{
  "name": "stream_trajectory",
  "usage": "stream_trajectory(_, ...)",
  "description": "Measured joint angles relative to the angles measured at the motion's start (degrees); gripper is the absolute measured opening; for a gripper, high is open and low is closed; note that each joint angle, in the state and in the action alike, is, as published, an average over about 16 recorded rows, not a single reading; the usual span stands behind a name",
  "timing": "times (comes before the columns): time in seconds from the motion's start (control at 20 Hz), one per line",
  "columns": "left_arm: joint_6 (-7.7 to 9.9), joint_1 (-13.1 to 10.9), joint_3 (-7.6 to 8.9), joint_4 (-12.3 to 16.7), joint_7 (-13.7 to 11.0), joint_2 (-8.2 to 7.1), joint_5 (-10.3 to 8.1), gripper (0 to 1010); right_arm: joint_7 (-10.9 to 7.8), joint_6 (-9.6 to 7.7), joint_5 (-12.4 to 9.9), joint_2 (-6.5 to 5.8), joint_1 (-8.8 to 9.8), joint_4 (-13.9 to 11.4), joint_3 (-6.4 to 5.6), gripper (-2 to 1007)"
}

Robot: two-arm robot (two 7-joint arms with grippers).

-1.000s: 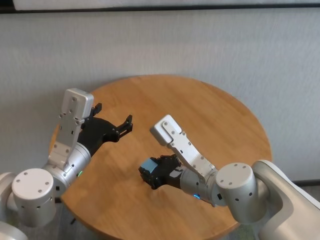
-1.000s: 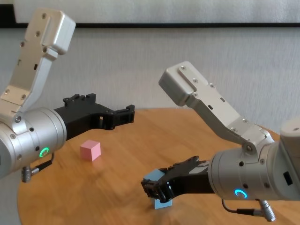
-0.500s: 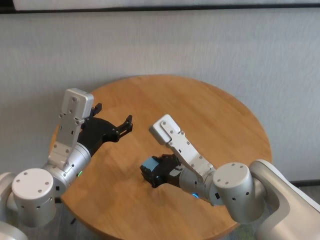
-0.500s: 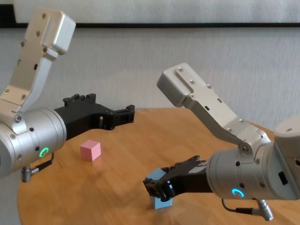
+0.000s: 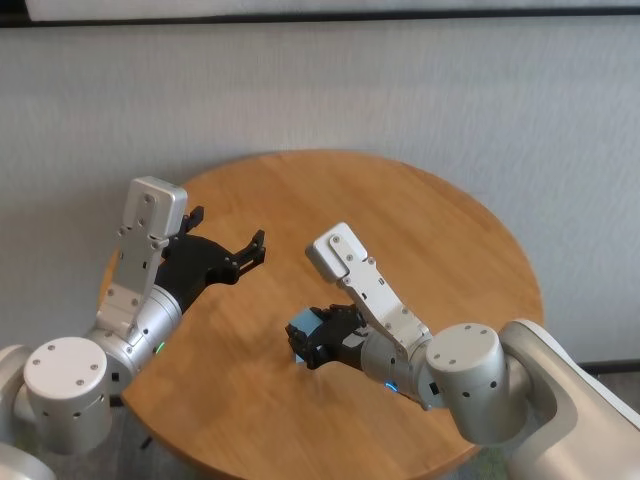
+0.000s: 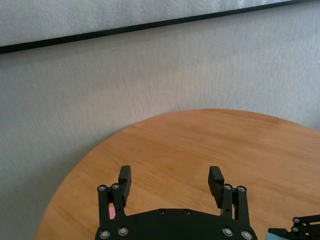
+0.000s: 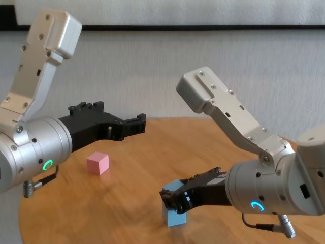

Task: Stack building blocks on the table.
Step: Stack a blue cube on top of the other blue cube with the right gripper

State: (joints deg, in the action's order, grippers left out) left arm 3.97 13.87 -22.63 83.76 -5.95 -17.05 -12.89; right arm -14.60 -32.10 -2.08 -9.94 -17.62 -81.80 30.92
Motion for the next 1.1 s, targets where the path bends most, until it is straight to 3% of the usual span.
stream_trajectory(0.55,0.00,0.0,0.00,0.0,0.0,0.00,0.00,1001,0.48,-0.47,0.2,1.74,1.19,-0.1,-2.15,362)
stream_trajectory(1.1,0.00,0.0,0.00,0.0,0.0,0.00,0.00,1001,0.00,0.36,1.0,2.66,1.90,-0.4,-3.08,362)
